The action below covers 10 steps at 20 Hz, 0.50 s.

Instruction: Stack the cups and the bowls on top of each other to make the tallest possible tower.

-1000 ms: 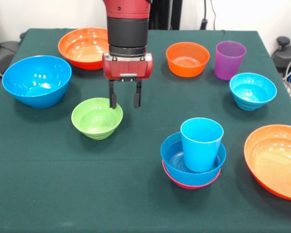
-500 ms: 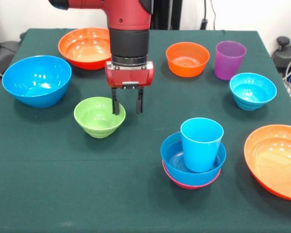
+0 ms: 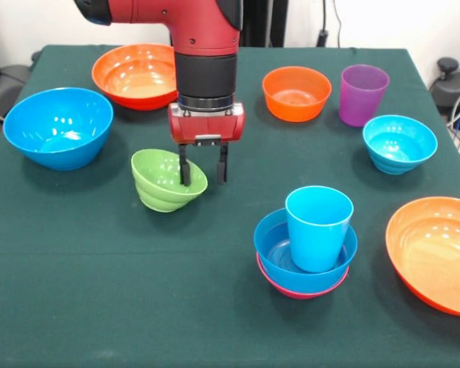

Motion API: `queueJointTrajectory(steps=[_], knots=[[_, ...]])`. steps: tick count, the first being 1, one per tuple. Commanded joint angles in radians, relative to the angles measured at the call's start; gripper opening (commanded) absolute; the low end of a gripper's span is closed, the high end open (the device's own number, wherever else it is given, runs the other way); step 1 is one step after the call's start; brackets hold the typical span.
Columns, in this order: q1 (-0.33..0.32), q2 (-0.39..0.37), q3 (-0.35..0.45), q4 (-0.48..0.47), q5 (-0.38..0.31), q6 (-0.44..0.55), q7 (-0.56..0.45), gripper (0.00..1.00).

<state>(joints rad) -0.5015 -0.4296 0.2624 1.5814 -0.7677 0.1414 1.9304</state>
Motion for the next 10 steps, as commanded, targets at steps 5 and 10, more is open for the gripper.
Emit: queueJointTrajectory(steps=[5,10], knots=[[-0.083,0.016,0.12,-0.017,-0.07,-0.089,-0.026,1.0],[-0.087,0.016,0.129,-0.007,-0.09,-0.144,-0.015,1.0]])
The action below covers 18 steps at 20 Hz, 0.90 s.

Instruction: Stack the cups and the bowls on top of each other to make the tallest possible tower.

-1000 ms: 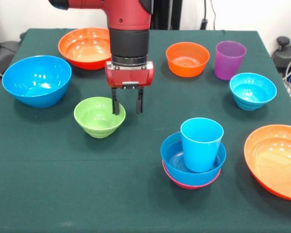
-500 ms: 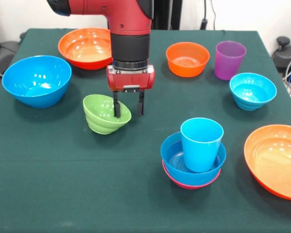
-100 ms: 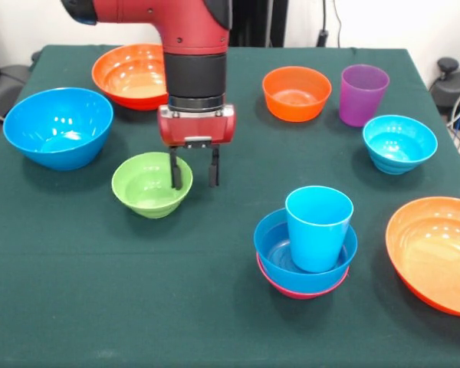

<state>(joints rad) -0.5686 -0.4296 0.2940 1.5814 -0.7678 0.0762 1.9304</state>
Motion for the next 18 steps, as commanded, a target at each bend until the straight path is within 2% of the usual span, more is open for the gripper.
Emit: queueJointTrajectory(steps=[1,9,12,13,14,15,18], knots=[[-0.022,0.016,0.1,-0.005,-0.09,-0.084,-0.014,0.0],[-0.041,0.015,0.124,0.002,-0.075,-0.04,-0.04,0.0],[-0.027,0.007,0.109,0.005,-0.069,-0.034,-0.032,0.0],[-0.023,-0.001,0.109,0.007,-0.054,0.012,-0.048,0.0],[-0.006,-0.011,0.093,0.009,-0.058,0.018,-0.05,0.0],[-0.006,-0.012,0.089,0.018,-0.072,-0.041,-0.025,0.0],[0.022,-0.001,0.056,0.008,-0.066,-0.035,-0.014,0.0]])
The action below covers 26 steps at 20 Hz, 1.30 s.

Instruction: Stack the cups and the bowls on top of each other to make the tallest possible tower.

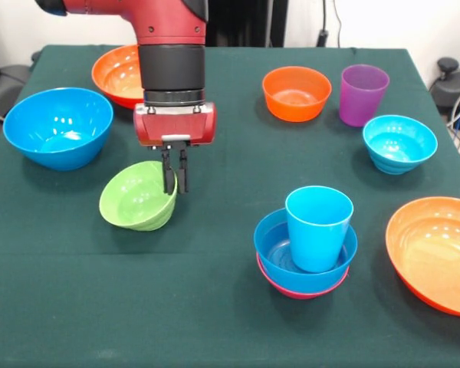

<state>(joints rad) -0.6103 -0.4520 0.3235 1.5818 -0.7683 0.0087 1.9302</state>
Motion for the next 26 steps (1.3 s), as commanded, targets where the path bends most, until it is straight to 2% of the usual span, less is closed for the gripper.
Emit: queueJointTrajectory(steps=[1,5,7,14,17,26], knots=[[0.074,0.027,0.015,0.002,-0.067,0.025,-0.008,0.0],[0.104,0.01,-0.02,0.011,-0.06,0.005,0.017,0.0],[0.097,-0.02,-0.009,0.034,-0.046,0.044,0.009,0.0],[0.113,-0.106,-0.011,0.106,-0.009,0.077,0.03,0.0],[0.119,-0.113,-0.024,0.118,-0.002,0.075,0.044,0.0],[0.086,-0.184,0.018,0.175,0.036,0.16,0.006,0.0]])
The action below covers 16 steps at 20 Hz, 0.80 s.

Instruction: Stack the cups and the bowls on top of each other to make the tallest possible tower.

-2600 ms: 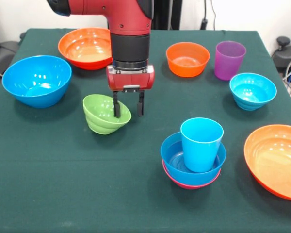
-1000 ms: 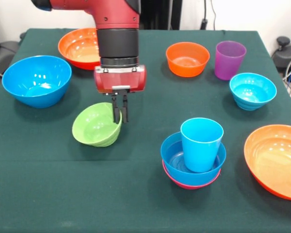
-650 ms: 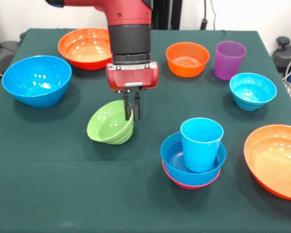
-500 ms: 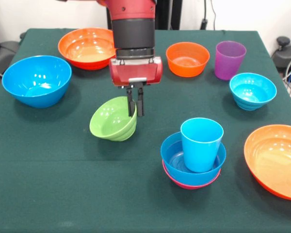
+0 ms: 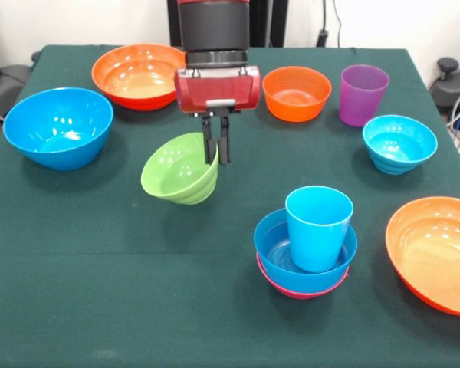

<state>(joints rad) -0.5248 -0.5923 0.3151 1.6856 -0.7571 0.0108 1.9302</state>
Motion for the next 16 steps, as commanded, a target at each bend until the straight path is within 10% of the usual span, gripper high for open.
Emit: queueJointTrajectory(steps=[1,16], knots=[[0.002,-0.047,0.027,0.074,0.029,0.16,0.008,0.0],[0.014,-0.161,0.074,0.083,0.17,0.283,-0.009,0.0]])
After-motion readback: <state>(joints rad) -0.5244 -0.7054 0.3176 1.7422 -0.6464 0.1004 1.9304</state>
